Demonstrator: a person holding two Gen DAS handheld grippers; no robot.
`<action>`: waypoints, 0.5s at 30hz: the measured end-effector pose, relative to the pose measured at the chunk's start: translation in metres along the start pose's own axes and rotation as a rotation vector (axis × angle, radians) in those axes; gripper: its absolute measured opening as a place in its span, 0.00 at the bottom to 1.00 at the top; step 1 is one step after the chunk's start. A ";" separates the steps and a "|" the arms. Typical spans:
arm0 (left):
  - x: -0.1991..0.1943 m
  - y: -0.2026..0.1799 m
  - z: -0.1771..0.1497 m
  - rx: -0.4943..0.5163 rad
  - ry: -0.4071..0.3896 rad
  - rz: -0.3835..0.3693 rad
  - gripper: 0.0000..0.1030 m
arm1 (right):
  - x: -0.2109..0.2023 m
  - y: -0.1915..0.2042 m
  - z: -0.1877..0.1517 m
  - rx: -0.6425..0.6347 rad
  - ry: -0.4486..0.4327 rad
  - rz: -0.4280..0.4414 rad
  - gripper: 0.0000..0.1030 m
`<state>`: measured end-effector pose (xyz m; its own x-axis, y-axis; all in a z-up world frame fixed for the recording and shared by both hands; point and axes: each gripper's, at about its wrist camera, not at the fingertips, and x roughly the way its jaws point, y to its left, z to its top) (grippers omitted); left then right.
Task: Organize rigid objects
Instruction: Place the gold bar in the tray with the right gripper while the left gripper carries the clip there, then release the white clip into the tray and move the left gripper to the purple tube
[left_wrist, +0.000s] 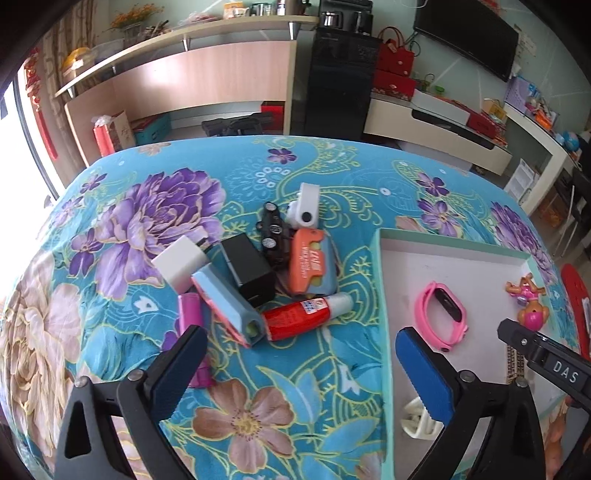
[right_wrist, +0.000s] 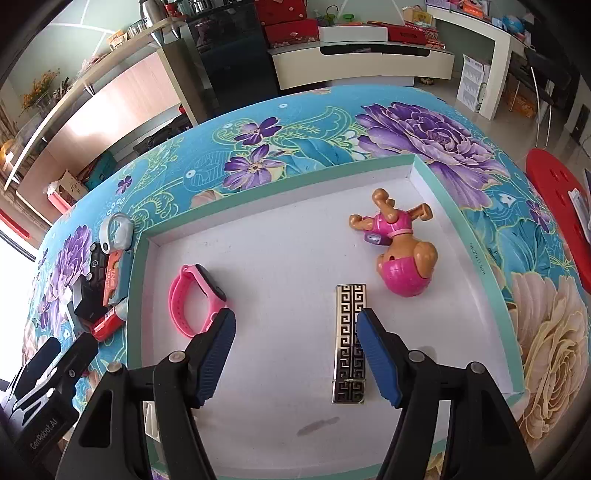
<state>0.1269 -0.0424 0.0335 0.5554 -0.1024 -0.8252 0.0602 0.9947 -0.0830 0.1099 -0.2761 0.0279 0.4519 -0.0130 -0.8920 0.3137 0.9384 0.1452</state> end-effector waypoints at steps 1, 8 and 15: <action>0.001 0.007 0.000 -0.016 0.002 0.021 1.00 | 0.001 0.002 0.000 -0.007 0.001 0.000 0.68; 0.002 0.056 0.001 -0.163 -0.004 0.094 1.00 | -0.003 0.022 0.000 -0.048 -0.034 0.039 0.81; -0.001 0.091 -0.001 -0.257 -0.008 0.144 1.00 | -0.007 0.057 -0.003 -0.119 -0.063 0.115 0.81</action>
<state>0.1312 0.0480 0.0260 0.5494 0.0409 -0.8346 -0.2316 0.9671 -0.1051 0.1221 -0.2217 0.0412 0.5318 0.0784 -0.8432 0.1577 0.9691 0.1896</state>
